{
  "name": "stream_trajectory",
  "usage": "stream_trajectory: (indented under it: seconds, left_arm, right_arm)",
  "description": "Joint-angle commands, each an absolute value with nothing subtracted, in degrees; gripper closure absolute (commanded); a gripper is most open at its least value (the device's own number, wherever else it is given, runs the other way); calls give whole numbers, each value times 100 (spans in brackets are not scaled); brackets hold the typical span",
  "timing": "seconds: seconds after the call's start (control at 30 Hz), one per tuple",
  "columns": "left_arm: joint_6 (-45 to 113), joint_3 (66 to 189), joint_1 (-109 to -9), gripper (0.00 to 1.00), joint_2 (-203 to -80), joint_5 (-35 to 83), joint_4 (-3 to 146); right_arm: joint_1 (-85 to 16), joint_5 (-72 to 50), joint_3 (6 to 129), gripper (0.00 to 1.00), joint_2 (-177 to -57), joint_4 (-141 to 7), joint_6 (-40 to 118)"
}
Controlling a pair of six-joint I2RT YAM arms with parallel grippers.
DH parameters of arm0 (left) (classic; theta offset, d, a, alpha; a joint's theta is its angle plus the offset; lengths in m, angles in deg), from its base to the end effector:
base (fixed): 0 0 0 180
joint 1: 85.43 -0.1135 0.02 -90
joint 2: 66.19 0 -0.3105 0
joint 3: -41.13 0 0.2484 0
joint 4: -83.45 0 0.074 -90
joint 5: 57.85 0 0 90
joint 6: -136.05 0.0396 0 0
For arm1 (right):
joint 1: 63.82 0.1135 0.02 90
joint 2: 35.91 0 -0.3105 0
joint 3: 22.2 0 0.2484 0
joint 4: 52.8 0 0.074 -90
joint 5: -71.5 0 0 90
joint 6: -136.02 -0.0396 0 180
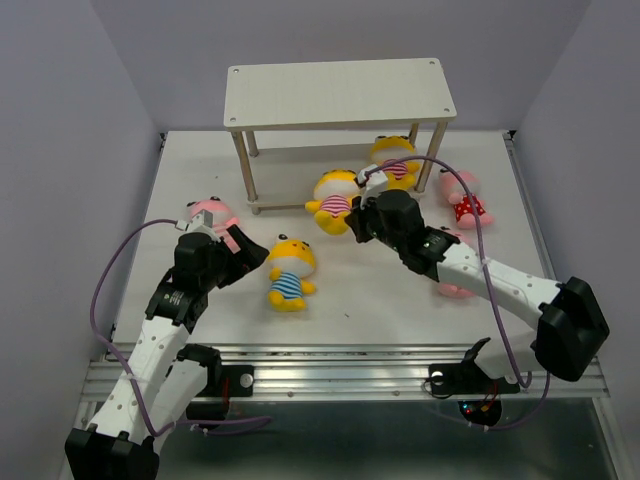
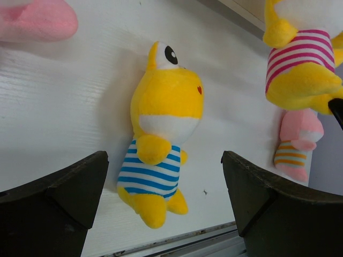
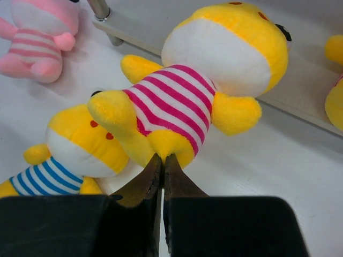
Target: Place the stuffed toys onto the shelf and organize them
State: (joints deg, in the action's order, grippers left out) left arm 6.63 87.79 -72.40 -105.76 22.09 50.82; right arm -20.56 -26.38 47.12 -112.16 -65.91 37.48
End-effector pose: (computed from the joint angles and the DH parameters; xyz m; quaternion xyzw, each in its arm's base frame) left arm 0.1242 -0.0358 0.2932 -0.1468 0.8311 -0.3013 0.4438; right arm 0.2216 0.2011 0.3463 -0.2063 0.7919 0.1992 0.5391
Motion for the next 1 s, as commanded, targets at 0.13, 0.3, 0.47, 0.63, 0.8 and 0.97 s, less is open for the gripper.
stream_trajectory:
  seconds: [0.13, 0.3, 0.47, 0.63, 0.8, 0.97]
  left_arm:
    - [738, 8771, -7234, 1, -10486, 2213, 5260]
    - [721, 8771, -7234, 1, -10477, 2275, 5252]
    - [712, 8762, -7234, 1, -10503, 2301, 5278]
    - [721, 8771, -7234, 1, -10556, 2310, 5278]
    - [729, 8780, -7234, 1, -10547, 2310, 5269]
    - [720, 8771, -7234, 1, -10539, 2319, 5278]
  right_arm:
    - [-2215, -2703, 5294, 99, -11896, -5764, 4285]
    - [-2567, -2211, 5338, 99, -12291, -5325, 4285]
    - [-2963, -1561, 5224, 99, -12713, -4710, 4259]
    - [-3113, -1499, 5364, 99, -13179, -4243, 4136]
    - [-3165, -1525, 5514, 99, -13539, -4093, 4118]
    - [-3218, -1718, 5602, 99, -13663, -4067, 4031]
